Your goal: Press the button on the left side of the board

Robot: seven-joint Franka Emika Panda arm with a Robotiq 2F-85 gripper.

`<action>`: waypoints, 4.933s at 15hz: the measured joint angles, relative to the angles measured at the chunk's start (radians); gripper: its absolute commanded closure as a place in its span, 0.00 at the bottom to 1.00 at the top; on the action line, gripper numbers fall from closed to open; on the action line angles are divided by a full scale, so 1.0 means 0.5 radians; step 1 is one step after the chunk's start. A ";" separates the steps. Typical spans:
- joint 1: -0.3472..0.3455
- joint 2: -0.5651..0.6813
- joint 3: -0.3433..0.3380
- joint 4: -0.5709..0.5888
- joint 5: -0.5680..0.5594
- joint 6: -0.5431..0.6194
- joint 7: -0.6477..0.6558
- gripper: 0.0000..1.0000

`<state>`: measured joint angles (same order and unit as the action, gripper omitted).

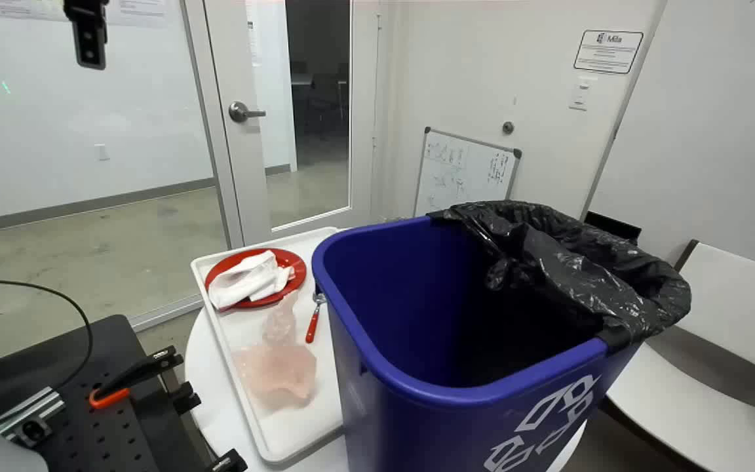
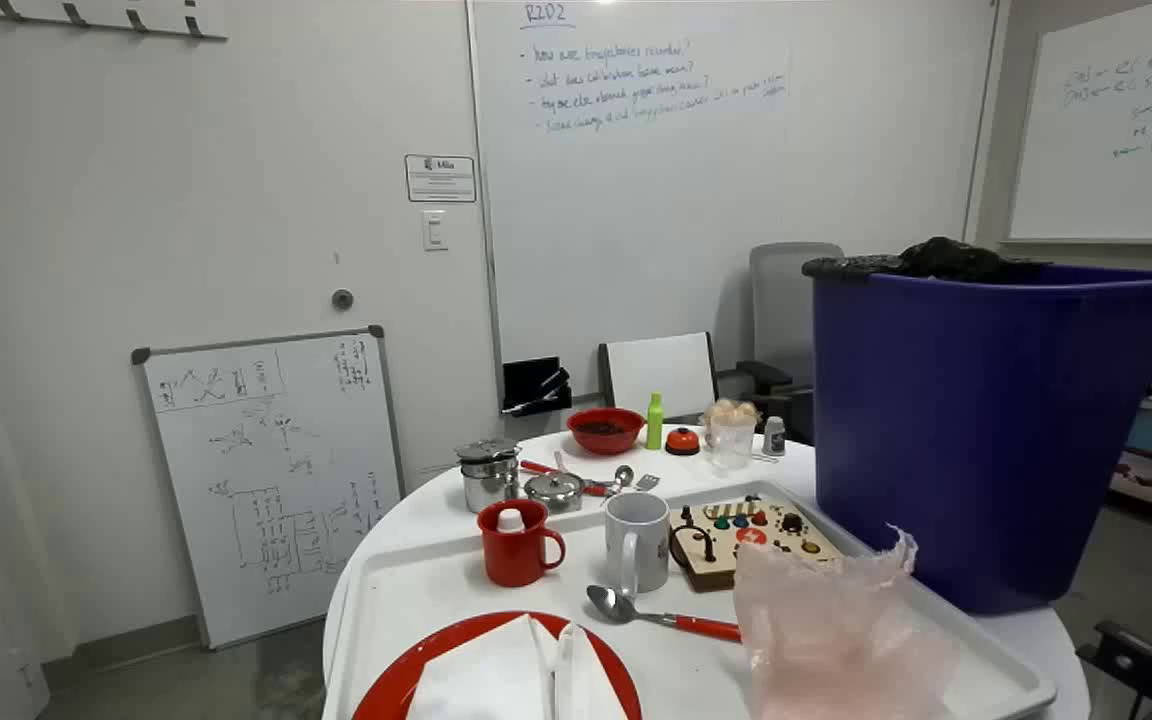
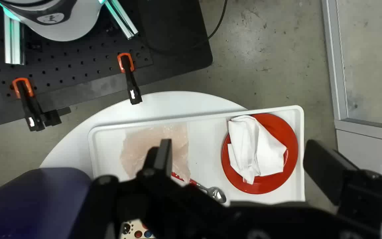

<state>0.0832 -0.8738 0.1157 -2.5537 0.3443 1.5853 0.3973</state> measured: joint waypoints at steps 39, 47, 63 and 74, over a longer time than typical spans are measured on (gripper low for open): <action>-0.189 2.060 0.102 0.681 -0.898 1.416 0.858 0.00; -0.107 2.052 0.023 0.668 -0.876 1.427 0.757 0.00; -0.016 2.518 -0.179 1.005 -0.899 1.670 -0.086 0.97; 0.084 2.852 -0.270 1.314 -0.896 1.650 -0.020 0.92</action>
<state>0.1252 0.5522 -0.0195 -1.8968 -0.1035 2.4103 0.3872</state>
